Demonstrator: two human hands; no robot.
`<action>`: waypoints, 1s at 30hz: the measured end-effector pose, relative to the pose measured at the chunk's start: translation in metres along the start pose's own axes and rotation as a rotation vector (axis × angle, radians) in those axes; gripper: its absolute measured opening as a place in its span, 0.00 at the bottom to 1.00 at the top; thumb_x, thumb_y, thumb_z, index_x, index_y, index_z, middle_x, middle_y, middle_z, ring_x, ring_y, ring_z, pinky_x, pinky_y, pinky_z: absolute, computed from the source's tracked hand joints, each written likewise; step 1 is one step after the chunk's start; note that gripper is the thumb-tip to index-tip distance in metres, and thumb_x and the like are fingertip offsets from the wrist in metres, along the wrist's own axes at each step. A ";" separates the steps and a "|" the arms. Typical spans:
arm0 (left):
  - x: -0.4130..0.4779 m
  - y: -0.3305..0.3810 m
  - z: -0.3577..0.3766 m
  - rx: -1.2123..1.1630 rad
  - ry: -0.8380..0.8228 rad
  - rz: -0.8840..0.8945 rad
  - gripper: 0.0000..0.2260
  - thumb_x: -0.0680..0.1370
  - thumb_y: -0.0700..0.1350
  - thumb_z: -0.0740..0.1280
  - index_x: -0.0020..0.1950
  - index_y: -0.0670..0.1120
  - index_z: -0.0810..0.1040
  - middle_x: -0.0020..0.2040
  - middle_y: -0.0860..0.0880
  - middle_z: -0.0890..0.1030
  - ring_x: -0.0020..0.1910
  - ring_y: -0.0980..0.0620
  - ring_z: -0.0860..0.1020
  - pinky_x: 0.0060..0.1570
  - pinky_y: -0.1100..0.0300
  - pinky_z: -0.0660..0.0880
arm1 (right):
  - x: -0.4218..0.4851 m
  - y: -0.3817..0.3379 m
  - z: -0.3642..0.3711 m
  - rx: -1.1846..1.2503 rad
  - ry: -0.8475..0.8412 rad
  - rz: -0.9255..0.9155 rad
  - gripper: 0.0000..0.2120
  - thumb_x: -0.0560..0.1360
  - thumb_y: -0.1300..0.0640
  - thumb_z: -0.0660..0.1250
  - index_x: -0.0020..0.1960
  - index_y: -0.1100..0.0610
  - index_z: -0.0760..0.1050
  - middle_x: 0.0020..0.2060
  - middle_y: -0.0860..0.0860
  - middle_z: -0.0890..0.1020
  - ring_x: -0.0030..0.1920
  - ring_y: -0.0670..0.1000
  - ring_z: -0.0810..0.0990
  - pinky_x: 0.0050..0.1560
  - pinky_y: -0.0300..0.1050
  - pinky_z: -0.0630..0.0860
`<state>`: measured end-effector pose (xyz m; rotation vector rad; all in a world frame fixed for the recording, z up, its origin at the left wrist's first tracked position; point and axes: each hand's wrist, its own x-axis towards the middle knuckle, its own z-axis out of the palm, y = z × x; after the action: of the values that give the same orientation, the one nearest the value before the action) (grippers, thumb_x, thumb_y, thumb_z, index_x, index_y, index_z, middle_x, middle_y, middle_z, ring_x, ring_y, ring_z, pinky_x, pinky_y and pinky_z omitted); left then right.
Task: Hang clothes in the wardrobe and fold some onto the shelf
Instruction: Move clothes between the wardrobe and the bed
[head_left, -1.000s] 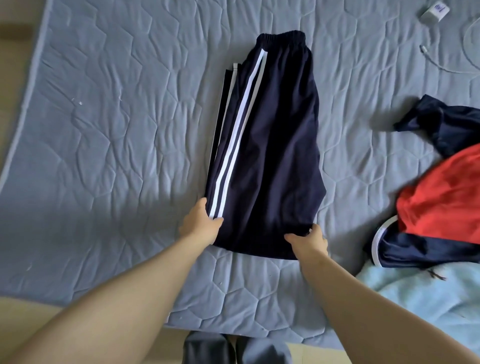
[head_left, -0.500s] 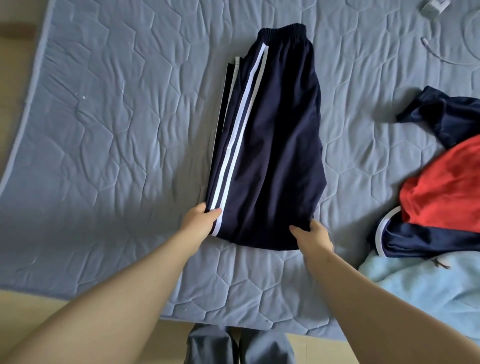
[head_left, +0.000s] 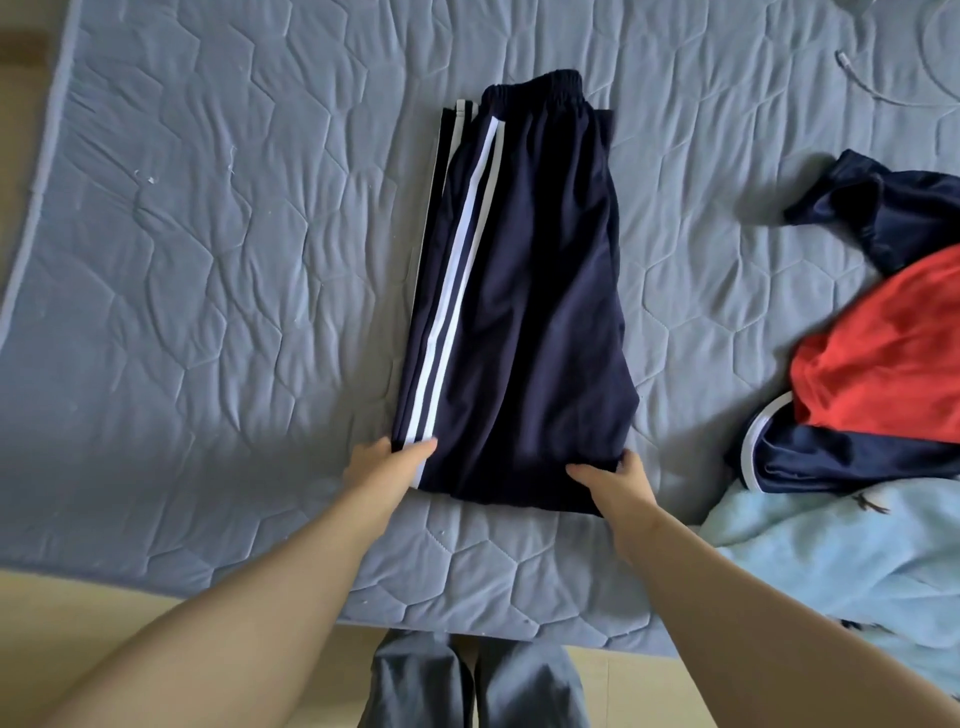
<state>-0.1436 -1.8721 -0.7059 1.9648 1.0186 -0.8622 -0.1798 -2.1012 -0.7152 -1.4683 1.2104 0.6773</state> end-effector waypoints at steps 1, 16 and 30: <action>0.002 0.003 0.002 -0.029 0.015 0.025 0.17 0.73 0.53 0.68 0.58 0.46 0.78 0.59 0.47 0.75 0.57 0.45 0.75 0.58 0.53 0.72 | 0.001 -0.001 0.000 -0.037 -0.003 -0.009 0.19 0.71 0.60 0.70 0.61 0.57 0.70 0.46 0.51 0.78 0.50 0.54 0.78 0.56 0.48 0.74; 0.008 -0.013 -0.006 -0.232 -0.041 -0.020 0.15 0.73 0.38 0.70 0.53 0.47 0.67 0.45 0.51 0.75 0.43 0.52 0.76 0.38 0.57 0.75 | -0.004 0.014 0.009 0.132 0.031 0.149 0.15 0.72 0.55 0.71 0.51 0.58 0.67 0.38 0.51 0.74 0.34 0.48 0.72 0.23 0.37 0.67; -0.054 -0.078 -0.031 0.020 -0.214 -0.336 0.31 0.73 0.37 0.71 0.73 0.41 0.60 0.59 0.44 0.72 0.54 0.46 0.73 0.48 0.55 0.72 | -0.098 0.067 -0.013 -0.077 -0.092 0.360 0.10 0.74 0.58 0.69 0.48 0.58 0.68 0.39 0.51 0.73 0.47 0.53 0.72 0.46 0.48 0.71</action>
<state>-0.2286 -1.8339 -0.6705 1.6969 1.2333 -1.2411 -0.2756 -2.0765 -0.6493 -1.2760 1.4044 1.0328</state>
